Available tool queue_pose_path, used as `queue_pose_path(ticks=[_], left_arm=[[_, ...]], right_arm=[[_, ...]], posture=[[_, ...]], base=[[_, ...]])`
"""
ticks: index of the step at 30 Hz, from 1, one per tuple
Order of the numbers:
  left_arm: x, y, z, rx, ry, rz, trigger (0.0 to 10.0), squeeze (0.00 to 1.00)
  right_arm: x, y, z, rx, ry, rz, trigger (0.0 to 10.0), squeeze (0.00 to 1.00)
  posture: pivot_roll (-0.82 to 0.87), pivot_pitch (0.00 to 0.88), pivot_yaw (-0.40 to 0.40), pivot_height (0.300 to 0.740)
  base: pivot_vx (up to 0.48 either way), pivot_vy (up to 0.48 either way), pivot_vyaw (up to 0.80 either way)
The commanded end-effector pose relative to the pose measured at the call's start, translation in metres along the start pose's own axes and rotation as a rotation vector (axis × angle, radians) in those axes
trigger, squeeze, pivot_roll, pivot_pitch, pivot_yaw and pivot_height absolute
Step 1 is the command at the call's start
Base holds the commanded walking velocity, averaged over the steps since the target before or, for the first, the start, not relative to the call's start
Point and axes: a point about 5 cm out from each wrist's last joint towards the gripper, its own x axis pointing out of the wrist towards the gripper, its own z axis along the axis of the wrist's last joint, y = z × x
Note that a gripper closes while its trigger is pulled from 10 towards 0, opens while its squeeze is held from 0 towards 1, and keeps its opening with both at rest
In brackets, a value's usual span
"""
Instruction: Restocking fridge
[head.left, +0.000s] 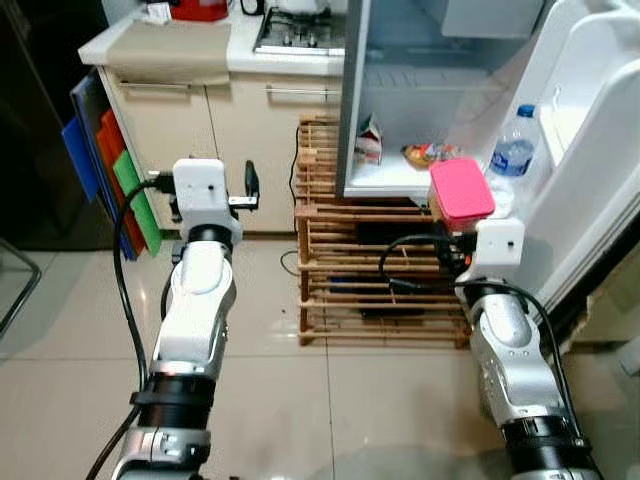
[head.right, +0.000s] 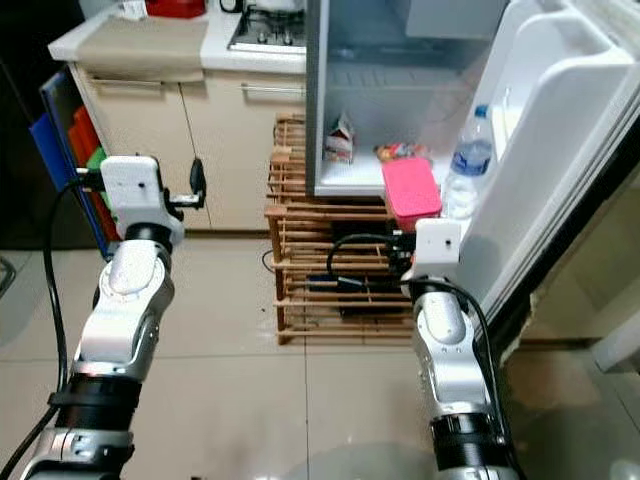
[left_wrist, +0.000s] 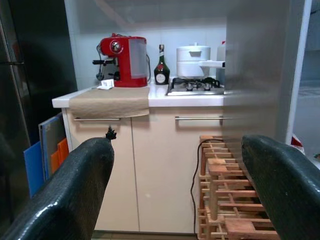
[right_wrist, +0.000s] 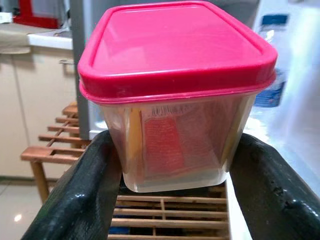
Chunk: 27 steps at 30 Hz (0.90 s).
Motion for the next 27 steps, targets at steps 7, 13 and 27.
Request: queue_pose_path(ticks=[7, 13, 27], left_arm=[[0.003, -0.006, 0.001, -0.007, -0.003, -0.032, 10.0, 0.00], [0.002, -0.011, 0.003, -0.011, -0.018, -0.061, 10.0, 0.00], [0.002, -0.016, 0.004, -0.014, -0.024, -0.089, 10.0, 0.00]], right_arm=[[-0.004, -0.025, 0.000, -0.069, 0.010, -0.108, 0.0, 0.00], [-0.006, -0.031, -0.003, -0.096, 0.024, -0.131, 0.0, 0.00], [-0.004, -0.050, -0.001, -0.114, 0.049, -0.303, 0.0, 0.00]], posture=[[-0.07, 0.000, 0.025, 0.740], [-0.07, 0.000, 0.021, 0.740], [-0.08, 0.000, 0.021, 0.740]], base=[[0.000, 0.000, 0.00], [0.000, 0.000, 0.00], [0.000, 0.000, 0.00]])
